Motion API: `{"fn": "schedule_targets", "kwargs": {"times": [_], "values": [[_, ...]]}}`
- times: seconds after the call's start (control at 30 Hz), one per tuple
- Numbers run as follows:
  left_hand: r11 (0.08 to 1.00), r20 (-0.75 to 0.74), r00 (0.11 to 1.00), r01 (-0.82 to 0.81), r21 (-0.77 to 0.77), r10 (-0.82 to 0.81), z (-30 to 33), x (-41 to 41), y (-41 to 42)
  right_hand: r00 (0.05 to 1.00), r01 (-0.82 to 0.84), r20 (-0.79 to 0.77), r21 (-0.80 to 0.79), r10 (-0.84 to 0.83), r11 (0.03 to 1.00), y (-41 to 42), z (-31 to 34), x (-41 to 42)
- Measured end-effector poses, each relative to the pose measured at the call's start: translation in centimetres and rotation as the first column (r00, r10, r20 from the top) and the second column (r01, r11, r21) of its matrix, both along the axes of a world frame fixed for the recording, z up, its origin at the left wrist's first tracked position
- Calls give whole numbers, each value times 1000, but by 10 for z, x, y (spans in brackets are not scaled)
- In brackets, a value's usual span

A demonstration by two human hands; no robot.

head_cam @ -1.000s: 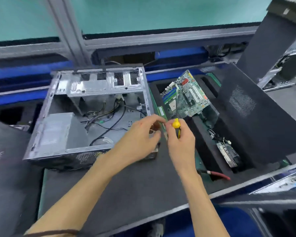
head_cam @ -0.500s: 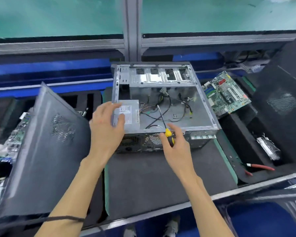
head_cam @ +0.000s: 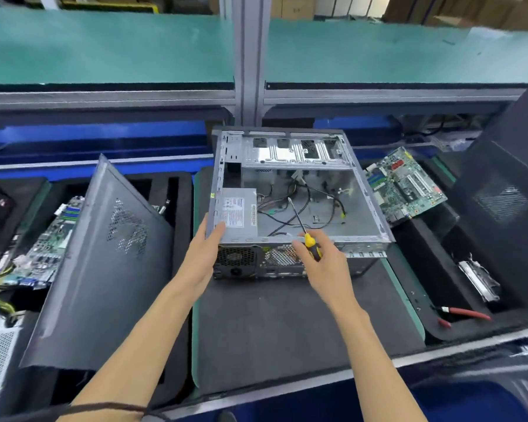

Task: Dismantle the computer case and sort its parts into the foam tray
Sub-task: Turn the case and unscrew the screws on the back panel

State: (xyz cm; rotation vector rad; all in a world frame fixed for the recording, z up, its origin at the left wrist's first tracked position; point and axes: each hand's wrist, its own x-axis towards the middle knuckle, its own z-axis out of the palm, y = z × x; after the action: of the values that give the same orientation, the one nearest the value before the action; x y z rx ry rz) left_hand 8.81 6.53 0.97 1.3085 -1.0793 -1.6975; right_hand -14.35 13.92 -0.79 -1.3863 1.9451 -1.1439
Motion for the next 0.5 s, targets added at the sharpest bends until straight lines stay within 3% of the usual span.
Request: {"fn": "schedule_targets", "kwargs": {"times": [0.3, 0.43, 0.5], "values": [[997, -3, 998, -68, -28, 68, -6, -19, 21, 997, 0, 83, -49, 4, 999, 16, -2, -5], [991, 224, 971, -62, -118, 88, -2, -21, 23, 992, -33, 118, -43, 38, 999, 21, 1, -6], [966, 418, 893, -64, -250, 168, 2, -21, 20, 987, -46, 150, -48, 52, 998, 29, 2, -2]]}}
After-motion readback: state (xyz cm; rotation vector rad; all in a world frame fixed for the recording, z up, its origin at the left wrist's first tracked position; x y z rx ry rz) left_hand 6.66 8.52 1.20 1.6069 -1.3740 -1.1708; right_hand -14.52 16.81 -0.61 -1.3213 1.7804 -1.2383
